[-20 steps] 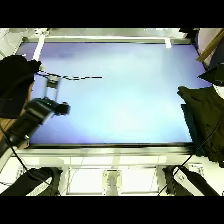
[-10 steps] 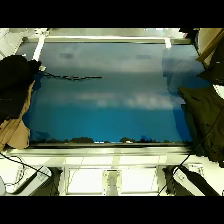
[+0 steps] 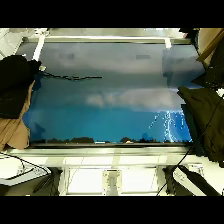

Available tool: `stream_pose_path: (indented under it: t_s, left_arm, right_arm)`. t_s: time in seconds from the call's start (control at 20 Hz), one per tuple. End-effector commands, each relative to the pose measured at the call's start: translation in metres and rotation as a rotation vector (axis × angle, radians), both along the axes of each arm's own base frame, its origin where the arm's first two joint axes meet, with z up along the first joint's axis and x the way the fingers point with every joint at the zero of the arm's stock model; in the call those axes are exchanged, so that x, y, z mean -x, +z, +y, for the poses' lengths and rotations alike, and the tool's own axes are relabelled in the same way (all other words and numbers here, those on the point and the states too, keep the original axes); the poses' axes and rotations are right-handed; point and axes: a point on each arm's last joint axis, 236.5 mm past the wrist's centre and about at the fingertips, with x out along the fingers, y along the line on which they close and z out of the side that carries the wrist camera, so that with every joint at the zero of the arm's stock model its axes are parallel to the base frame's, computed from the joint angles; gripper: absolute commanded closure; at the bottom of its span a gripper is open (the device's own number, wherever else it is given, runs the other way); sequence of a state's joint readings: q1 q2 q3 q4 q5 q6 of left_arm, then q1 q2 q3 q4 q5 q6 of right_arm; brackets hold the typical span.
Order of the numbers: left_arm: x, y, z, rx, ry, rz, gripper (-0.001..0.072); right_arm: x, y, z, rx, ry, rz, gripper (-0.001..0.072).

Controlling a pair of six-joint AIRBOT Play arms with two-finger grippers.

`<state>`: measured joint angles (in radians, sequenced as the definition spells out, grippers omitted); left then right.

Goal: Fold the clothes and pants, and hang the long-sleeved shirts on hangers.

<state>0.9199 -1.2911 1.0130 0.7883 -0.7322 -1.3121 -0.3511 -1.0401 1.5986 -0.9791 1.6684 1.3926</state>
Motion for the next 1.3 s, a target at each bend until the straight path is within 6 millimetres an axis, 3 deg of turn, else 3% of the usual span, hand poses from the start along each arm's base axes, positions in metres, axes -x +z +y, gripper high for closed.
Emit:
stream_pose_path:
  t_s: [0.0,0.2,0.35,0.5,0.85,1.1,1.25]
  left_arm:
    - [-0.072,0.043,0.003,-0.075,-0.031,-0.158,0.0119]
    - [-0.156,0.04,-0.021,-0.114,-0.19,-0.164,0.0119]
    - [-0.188,0.017,-0.021,-0.238,-0.27,-0.027,0.0119]
    - [-0.175,-0.014,0.0,-0.251,-0.193,0.149,0.0119]
    - [-0.126,-0.022,0.084,-0.064,0.162,0.103,0.012]
    - [-0.129,-0.045,0.097,-0.026,0.202,0.075,0.012]
    - [-0.149,-0.049,0.101,0.021,0.247,-0.029,0.012]
  right_arm:
    - [-0.005,0.0,-0.002,-0.002,-0.011,-0.01,0.0707]
    - [-0.008,0.002,-0.002,-0.009,-0.027,-0.02,0.0707]
    - [-0.008,0.002,-0.002,-0.041,-0.072,0.004,0.0707]
    - [-0.008,0.002,-0.002,-0.047,-0.08,0.007,0.0707]
    - [-0.008,0.002,-0.002,-0.047,-0.081,0.006,0.0707]
    - [-0.008,0.002,-0.002,-0.051,-0.086,0.009,0.0707]
    - [-0.008,0.002,-0.002,-0.072,-0.112,0.024,0.0707]
